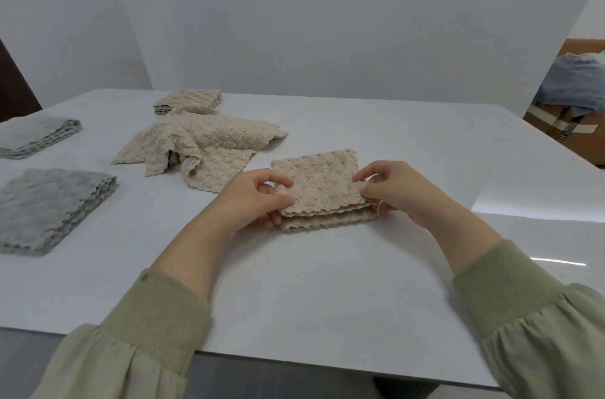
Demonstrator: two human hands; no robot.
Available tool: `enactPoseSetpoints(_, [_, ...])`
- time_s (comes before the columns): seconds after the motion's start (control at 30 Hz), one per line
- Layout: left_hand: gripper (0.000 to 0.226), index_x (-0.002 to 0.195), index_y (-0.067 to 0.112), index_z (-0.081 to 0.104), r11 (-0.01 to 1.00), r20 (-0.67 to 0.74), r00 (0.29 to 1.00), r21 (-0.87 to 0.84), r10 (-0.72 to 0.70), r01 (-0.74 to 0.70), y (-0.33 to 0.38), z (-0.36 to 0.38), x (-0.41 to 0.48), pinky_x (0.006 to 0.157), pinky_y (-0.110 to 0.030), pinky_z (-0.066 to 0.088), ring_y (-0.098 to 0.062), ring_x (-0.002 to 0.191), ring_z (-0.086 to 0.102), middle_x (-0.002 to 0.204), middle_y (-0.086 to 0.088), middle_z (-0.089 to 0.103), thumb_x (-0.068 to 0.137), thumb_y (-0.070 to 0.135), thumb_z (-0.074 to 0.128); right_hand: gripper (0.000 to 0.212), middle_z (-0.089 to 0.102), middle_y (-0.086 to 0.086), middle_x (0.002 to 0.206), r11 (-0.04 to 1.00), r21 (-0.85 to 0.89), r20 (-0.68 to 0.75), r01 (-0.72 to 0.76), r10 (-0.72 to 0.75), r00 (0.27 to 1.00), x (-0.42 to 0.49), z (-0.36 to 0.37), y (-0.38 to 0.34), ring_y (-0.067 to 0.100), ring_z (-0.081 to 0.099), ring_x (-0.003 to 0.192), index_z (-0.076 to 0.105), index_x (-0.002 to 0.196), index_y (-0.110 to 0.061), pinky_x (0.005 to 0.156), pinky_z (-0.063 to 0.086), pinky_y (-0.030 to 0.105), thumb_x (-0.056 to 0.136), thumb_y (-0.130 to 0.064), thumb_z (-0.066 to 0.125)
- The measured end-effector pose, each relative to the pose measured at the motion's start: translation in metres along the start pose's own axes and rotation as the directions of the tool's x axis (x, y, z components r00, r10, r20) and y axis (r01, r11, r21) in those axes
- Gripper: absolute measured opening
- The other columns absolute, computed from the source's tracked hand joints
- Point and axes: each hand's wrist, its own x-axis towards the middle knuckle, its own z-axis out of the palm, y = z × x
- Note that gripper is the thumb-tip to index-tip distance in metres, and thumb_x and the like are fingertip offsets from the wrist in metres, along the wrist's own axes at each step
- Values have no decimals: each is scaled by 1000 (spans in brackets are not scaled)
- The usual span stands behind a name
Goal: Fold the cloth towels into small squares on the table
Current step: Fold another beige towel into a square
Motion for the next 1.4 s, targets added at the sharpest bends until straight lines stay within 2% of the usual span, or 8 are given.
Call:
enactPoseSetpoints(0.3, [26,100,19,68,988,66,998,153,19,-29,-3,1,0,47,-22,47,-12,44,53,46,9,43,78,6,74,26,44,-3,60,988,-151,-33,15,-20,999,2,4,4,18,43,57,65,83,-21,61,40,32,80,1,53])
enactPoseSetpoints(0.6, [25,97,22,69,978,96,994,200,42,-61,-3,-1,0,46,-23,45,-13,45,55,53,6,43,77,9,76,21,47,-4,62,978,-207,-52,39,-51,997,-6,3,-8,9,43,50,66,90,-16,49,33,19,81,-2,53])
enactPoseSetpoints(0.73, [23,94,22,69,961,123,992,266,38,-70,-5,0,0,44,-17,38,-12,45,53,53,6,43,76,11,77,17,55,-2,79,905,-426,-2,3,-4,1000,-9,6,-5,14,53,70,64,89,-19,62,43,25,79,-8,56])
enactPoseSetpoints(0.8, [23,94,22,70,954,141,989,290,42,-81,-5,1,0,45,-15,37,-11,44,52,52,5,44,75,13,78,20,55,2,100,807,-584,-161,93,-227,960,-5,10,-3,21,52,96,64,101,-17,83,44,33,83,-12,56])
enactPoseSetpoints(0.9, [23,94,21,70,945,153,988,317,37,-84,-4,2,1,46,-15,38,-12,45,52,52,6,47,75,14,79,34,53,10,128,686,-656,-260,315,-597,759,3,28,-14,29,44,121,56,123,-9,101,33,40,91,-15,47])
enactPoseSetpoints(1.07, [16,95,14,56,985,43,999,174,-8,0,-3,0,4,43,-23,38,-17,47,53,59,0,61,85,22,67,55,11,0,159,574,-776,184,261,-189,965,22,63,-4,20,4,147,16,151,-21,117,1,48,100,-43,19])
enactPoseSetpoints(1.2, [15,102,13,53,997,-287,954,-30,-80,74,-5,0,27,43,-24,40,-22,46,55,70,-7,64,90,21,55,56,9,-1,159,581,-770,169,263,-212,962,27,62,0,19,2,147,13,151,-23,117,0,49,100,-45,17])
enactPoseSetpoints(1.4, [31,97,23,63,996,-406,910,-66,-86,64,-11,9,61,78,-34,49,-20,87,62,99,-1,67,74,43,69,56,9,0,159,568,-778,163,268,-229,960,25,64,-1,20,3,147,13,151,-22,117,1,49,100,-45,18])
